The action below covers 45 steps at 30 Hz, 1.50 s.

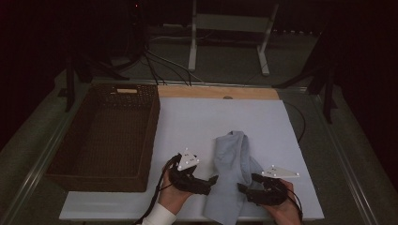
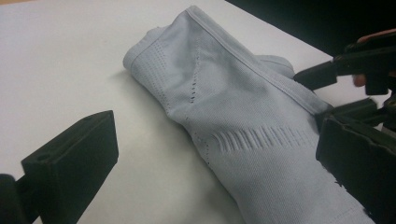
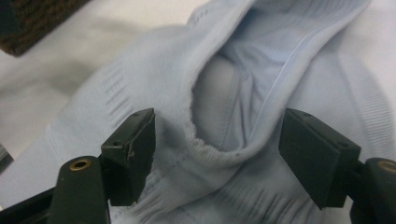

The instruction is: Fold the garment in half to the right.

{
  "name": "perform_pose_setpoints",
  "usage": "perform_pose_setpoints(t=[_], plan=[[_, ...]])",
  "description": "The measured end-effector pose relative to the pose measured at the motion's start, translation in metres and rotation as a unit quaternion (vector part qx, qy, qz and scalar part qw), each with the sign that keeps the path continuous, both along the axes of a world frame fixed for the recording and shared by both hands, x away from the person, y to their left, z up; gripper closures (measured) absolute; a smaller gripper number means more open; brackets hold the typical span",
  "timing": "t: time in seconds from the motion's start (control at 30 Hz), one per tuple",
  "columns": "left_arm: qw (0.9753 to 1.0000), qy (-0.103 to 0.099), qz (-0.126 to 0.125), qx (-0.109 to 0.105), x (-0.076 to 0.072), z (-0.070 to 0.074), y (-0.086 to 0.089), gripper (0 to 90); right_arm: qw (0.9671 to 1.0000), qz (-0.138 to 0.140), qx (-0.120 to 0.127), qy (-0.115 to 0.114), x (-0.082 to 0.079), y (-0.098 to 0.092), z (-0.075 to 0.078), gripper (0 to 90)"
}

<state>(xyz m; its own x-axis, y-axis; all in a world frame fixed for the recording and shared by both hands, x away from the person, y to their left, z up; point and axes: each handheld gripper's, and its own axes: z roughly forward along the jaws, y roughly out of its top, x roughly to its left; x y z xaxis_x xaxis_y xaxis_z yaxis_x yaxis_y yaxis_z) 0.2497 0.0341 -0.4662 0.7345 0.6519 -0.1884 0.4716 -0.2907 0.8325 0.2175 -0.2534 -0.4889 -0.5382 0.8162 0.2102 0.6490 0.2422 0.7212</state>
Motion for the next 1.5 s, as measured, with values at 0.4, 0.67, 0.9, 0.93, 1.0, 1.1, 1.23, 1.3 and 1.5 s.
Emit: perform_pose_setpoints(t=[0.4, 0.67, 0.9, 0.93, 1.0, 1.1, 1.23, 1.3, 1.5], plan=[[1.0, -0.001, 0.002, -0.001, 0.0, 0.0, 0.001, 0.4, 0.9988, -0.009, -0.002, 0.047, 0.004, -0.003, -0.005, 51.7], [1.0, 0.002, 0.0, -0.001, 0.0, -0.001, 0.0, 0.4, 0.9991, 0.008, 0.0, 0.042, 0.005, -0.005, 0.0, 82.2], [1.0, 0.005, -0.007, -0.003, -0.001, -0.001, -0.002, 0.4, 0.9998, -0.02, 0.0, -0.004, 0.007, -0.013, 0.015, 82.7], [1.0, 0.005, -0.008, -0.003, -0.001, -0.001, -0.002, 0.4, 0.9997, -0.023, -0.001, -0.01, 0.009, -0.015, 0.016, 82.7], [0.9999, 0.007, -0.011, -0.005, -0.001, -0.002, -0.002, 0.4, 0.9995, -0.028, -0.002, -0.014, 0.009, -0.016, 0.018, 82.7], [0.9998, 0.008, -0.016, -0.005, -0.001, -0.002, -0.004, 0.4, 0.9991, -0.035, -0.005, -0.022, 0.011, -0.019, 0.02, 82.7], [0.9998, 0.008, -0.018, -0.007, -0.001, -0.002, -0.005, 0.4, 0.9982, -0.051, -0.012, -0.031, 0.014, -0.023, 0.022, 82.7], [0.9998, 0.009, -0.018, -0.008, -0.001, -0.002, -0.004, 0.4, 0.9977, -0.057, -0.013, -0.033, 0.017, -0.026, 0.022, 82.7], [0.9998, 0.008, -0.014, -0.01, 0.0, 0.0, -0.002, 0.4, 0.9952, -0.086, -0.014, -0.045, 0.023, -0.039, 0.027, 82.7]])
